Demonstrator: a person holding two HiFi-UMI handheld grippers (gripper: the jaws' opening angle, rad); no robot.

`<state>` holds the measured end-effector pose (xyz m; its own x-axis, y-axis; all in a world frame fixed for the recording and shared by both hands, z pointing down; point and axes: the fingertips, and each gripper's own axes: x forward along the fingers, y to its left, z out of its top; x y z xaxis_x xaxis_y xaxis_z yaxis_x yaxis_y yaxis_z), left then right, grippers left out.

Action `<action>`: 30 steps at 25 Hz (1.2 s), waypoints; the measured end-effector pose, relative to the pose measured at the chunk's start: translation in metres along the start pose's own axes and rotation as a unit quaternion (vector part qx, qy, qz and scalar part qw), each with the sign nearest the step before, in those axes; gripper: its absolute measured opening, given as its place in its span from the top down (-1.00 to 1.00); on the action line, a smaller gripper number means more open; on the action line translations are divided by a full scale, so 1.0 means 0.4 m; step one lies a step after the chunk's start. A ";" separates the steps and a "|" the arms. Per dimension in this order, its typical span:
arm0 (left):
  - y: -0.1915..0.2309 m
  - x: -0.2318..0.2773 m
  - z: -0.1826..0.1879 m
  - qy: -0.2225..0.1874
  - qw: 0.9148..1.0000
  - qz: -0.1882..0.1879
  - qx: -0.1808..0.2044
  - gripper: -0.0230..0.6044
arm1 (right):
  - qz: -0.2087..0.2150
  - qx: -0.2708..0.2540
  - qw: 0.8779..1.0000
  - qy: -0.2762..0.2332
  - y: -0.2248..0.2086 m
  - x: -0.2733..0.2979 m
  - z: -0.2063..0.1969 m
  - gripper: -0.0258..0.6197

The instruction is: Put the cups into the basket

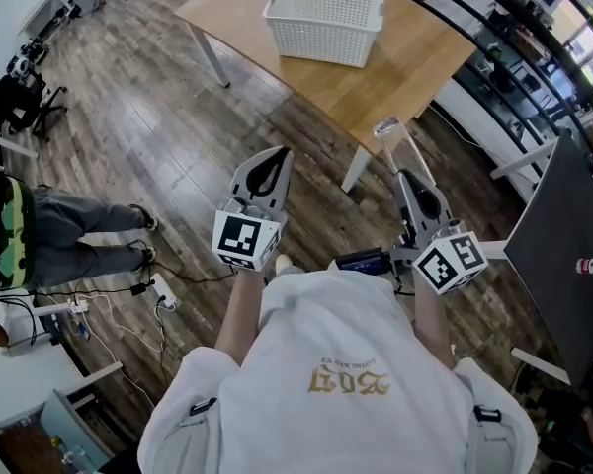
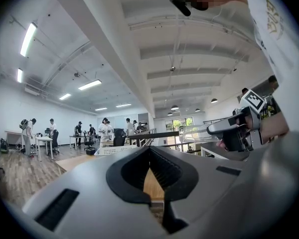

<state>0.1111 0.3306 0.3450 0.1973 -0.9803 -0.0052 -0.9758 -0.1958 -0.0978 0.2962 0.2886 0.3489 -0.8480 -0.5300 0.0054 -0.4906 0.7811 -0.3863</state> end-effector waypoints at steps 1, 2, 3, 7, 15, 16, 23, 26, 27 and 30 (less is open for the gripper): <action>-0.011 -0.004 -0.002 0.000 1.000 0.001 0.000 0.91 | 0.002 -0.002 1.000 0.002 -0.004 -0.004 -0.001 0.84; -0.020 -0.007 -0.003 0.001 1.000 0.003 0.001 0.91 | 0.004 -0.005 1.000 0.002 -0.008 -0.008 -0.001 0.84; -0.027 -0.009 -0.004 0.001 1.000 0.005 0.000 0.91 | 0.005 -0.009 1.000 0.001 -0.010 -0.011 0.000 0.84; -0.021 -0.008 -0.019 0.007 1.000 0.018 -0.005 0.91 | 0.014 -0.014 1.000 -0.012 -0.011 -0.010 0.012 0.84; 0.101 0.043 -0.040 0.005 1.000 0.025 -0.010 0.91 | 0.033 -0.010 0.999 -0.017 -0.012 0.109 0.010 0.84; 0.119 0.057 -0.044 0.005 1.000 0.023 -0.011 0.91 | 0.034 -0.012 0.999 -0.019 -0.012 0.127 0.014 0.84; 0.270 0.170 -0.017 -0.010 1.000 0.010 -0.006 0.91 | 0.013 -0.025 0.999 -0.030 -0.037 0.285 0.058 0.84; 0.336 0.213 -0.009 -0.020 1.000 0.010 0.004 0.91 | 0.000 -0.027 0.999 -0.034 -0.058 0.351 0.070 0.84; 0.356 0.226 -0.011 -0.020 1.000 0.007 0.003 0.91 | -0.004 -0.027 0.999 -0.034 -0.064 0.373 0.070 0.84; 0.406 0.259 -0.026 -0.014 1.000 -0.002 0.001 0.91 | -0.012 -0.024 0.999 -0.032 -0.080 0.430 0.062 0.84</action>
<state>-0.0277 0.1968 0.3389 0.2046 -0.9783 -0.0336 -0.9747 -0.2005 -0.0993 0.1713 0.1643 0.3395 -0.8214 -0.5686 -0.0459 -0.5219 0.7814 -0.3421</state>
